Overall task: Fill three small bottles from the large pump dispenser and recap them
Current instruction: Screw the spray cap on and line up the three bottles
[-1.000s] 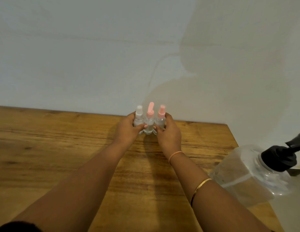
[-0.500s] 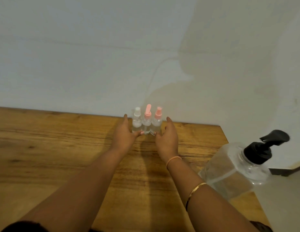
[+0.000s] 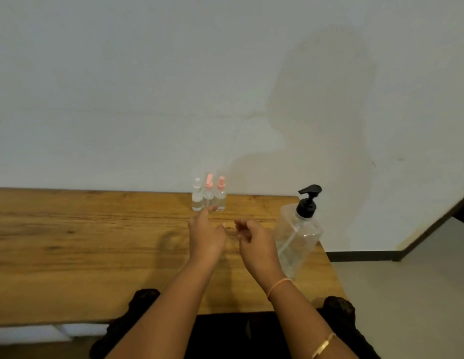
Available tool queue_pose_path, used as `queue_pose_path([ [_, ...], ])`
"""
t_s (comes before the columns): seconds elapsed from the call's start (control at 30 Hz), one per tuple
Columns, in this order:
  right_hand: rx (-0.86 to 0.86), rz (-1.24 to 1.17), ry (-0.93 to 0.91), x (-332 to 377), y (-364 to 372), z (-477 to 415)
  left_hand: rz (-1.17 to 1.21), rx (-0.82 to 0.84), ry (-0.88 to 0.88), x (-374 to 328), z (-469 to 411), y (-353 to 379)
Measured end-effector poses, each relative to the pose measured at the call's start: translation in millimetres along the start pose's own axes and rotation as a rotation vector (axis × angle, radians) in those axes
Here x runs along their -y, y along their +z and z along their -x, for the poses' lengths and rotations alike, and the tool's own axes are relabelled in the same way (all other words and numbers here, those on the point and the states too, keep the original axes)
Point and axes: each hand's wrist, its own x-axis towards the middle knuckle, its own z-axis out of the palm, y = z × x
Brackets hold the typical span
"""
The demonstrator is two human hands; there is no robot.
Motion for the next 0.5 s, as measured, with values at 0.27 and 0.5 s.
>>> queue_pose_path([
  [0.27,-0.130,0.084,-0.071,-1.0,-65.0,55.6,0.031,0.277,-0.010,-7.5,51.1,25.9],
  [0.5,-0.450,0.028,0.050,-10.4,-87.9,64.5,0.096,0.423,0.062,-17.0,43.0,52.1],
])
